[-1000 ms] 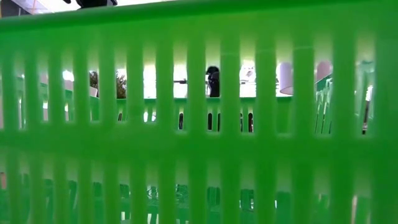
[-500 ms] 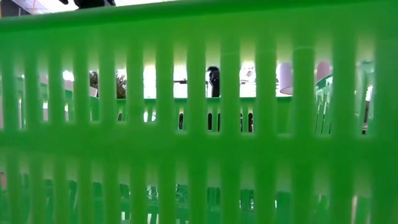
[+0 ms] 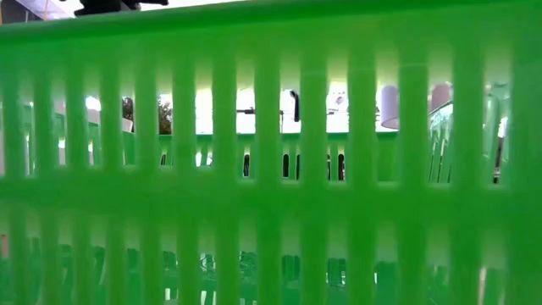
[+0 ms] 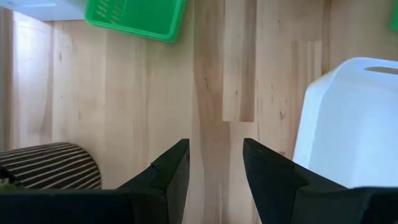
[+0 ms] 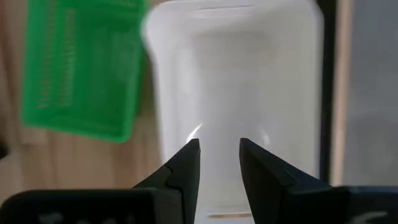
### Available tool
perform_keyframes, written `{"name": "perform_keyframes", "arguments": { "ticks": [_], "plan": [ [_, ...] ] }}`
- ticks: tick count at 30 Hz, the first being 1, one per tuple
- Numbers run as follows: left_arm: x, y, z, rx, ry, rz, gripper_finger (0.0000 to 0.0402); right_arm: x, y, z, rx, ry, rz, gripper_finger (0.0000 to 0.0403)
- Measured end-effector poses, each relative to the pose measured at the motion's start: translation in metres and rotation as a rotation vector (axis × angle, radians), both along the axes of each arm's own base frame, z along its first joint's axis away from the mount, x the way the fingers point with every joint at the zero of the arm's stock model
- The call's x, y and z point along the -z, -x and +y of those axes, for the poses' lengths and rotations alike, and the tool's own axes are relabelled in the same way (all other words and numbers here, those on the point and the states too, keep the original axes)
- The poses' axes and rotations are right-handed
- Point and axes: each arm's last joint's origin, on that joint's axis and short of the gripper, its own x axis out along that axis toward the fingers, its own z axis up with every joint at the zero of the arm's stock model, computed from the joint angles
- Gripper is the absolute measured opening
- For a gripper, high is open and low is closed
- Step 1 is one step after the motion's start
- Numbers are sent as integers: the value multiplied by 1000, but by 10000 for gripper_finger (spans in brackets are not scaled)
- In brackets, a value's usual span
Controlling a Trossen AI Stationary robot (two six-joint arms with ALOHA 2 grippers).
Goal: Stack baskets by color
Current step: Stack the bottom green bin on top of the top green bins
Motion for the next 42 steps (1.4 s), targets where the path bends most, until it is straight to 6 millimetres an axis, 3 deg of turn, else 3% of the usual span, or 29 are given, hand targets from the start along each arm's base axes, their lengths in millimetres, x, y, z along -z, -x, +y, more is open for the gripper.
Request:
{"name": "perform_keyframes", "arguments": {
  "ticks": [12,24,33,42],
  "plan": [
    [1,2,-26,93,12,14,136,-4,-22,80,-38,-74,92,99],
    [1,6,-41,150,16,37,136,-5,-45,206,-99,-56,113,99],
    [1,9,-60,196,33,32,136,-5,-39,297,13,-58,109,99],
    [1,13,-74,202,58,25,136,-6,-27,366,101,-55,42,99]
  ]
}}
